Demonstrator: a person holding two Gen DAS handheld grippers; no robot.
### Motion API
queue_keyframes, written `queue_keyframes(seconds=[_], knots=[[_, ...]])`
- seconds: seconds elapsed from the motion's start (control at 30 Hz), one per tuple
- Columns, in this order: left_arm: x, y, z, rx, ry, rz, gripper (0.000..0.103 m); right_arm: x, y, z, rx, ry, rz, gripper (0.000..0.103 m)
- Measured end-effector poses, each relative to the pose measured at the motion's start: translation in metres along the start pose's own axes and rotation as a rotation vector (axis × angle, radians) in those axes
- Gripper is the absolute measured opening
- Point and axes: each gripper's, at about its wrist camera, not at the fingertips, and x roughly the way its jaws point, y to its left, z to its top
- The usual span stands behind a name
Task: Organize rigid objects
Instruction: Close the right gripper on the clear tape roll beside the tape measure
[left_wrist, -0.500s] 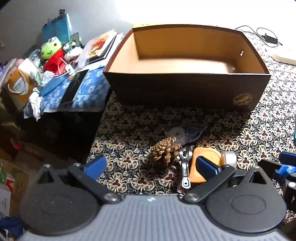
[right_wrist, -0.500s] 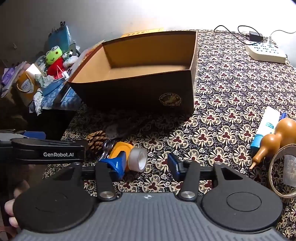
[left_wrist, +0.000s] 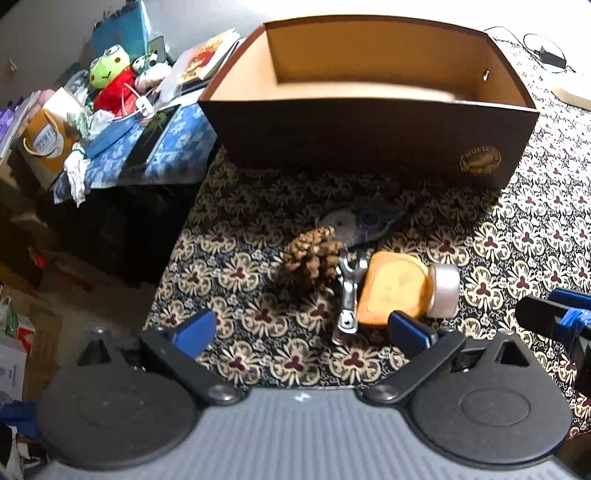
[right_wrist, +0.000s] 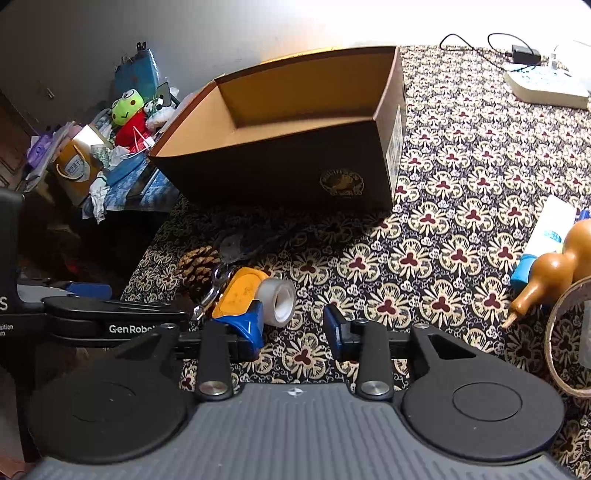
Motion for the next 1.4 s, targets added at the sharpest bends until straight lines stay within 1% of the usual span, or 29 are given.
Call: queue_keyframes(seconds=[0.03, 0.17, 0.23, 0.3, 0.43, 0.5, 0.63, 0.83, 0.87, 0.9, 0.97, 1.07, 1.1, 1.13, 1.17, 1.23, 1.3, 1.33, 1.37, 1.4], knots=[[0.000, -0.002, -0.001, 0.000, 0.003, 0.005, 0.099, -0.001, -0.004, -0.002, 0.013, 0.012, 0.021, 0.017], [-0.001, -0.014, -0.002, 0.006, 0.010, 0.019, 0.099, -0.003, -0.010, -0.004, 0.024, 0.018, 0.041, 0.015], [-0.003, -0.021, -0.005, 0.020, 0.020, 0.035, 0.099, -0.007, -0.014, -0.007, 0.018, 0.025, 0.024, 0.015], [-0.004, -0.028, -0.006, 0.032, 0.018, 0.039, 0.099, -0.009, -0.019, -0.008, 0.020, 0.027, 0.025, 0.014], [-0.005, -0.039, -0.006, 0.049, 0.021, 0.046, 0.099, -0.010, -0.029, -0.013, 0.045, 0.073, 0.027, 0.014], [-0.004, -0.041, -0.007, 0.049, 0.026, 0.035, 0.099, -0.008, -0.034, -0.014, 0.061, 0.098, 0.029, 0.014], [0.000, -0.041, -0.004, 0.052, 0.035, 0.018, 0.099, -0.004, -0.038, -0.016, 0.085, 0.119, 0.048, 0.014], [0.010, -0.039, 0.006, 0.092, 0.018, -0.045, 0.099, 0.005, -0.040, -0.008, 0.104, 0.075, 0.060, 0.014], [0.011, -0.037, 0.008, 0.103, 0.006, -0.060, 0.099, 0.007, -0.040, -0.006, 0.114, 0.073, 0.063, 0.014], [0.010, -0.034, 0.009, 0.116, -0.008, -0.094, 0.100, 0.008, -0.040, -0.004, 0.123, 0.072, 0.068, 0.014], [0.009, -0.025, 0.008, 0.150, -0.054, -0.188, 0.101, 0.011, -0.039, 0.000, 0.136, 0.070, 0.078, 0.014], [0.006, -0.009, 0.003, 0.202, -0.103, -0.375, 0.102, 0.017, -0.040, 0.005, 0.179, 0.073, 0.088, 0.014], [0.009, -0.008, 0.003, 0.223, -0.112, -0.398, 0.102, 0.020, -0.042, 0.007, 0.205, 0.075, 0.102, 0.014], [0.011, -0.006, 0.004, 0.237, -0.108, -0.436, 0.102, 0.023, -0.044, 0.008, 0.235, 0.084, 0.111, 0.014], [0.012, -0.004, 0.005, 0.242, -0.099, -0.470, 0.103, 0.027, -0.046, 0.009, 0.272, 0.093, 0.136, 0.014], [0.019, -0.006, 0.010, 0.257, -0.083, -0.515, 0.102, 0.034, -0.049, 0.010, 0.339, 0.108, 0.193, 0.014], [0.016, -0.008, 0.011, 0.290, -0.113, -0.577, 0.102, 0.039, -0.048, 0.010, 0.389, 0.124, 0.228, 0.014], [0.016, -0.011, 0.012, 0.322, -0.125, -0.590, 0.102, 0.042, -0.047, 0.011, 0.406, 0.127, 0.242, 0.014], [0.017, -0.013, 0.013, 0.347, -0.126, -0.604, 0.094, 0.044, -0.045, 0.011, 0.418, 0.129, 0.253, 0.014], [0.018, -0.013, 0.015, 0.362, -0.120, -0.625, 0.078, 0.045, -0.043, 0.012, 0.426, 0.131, 0.263, 0.014]])
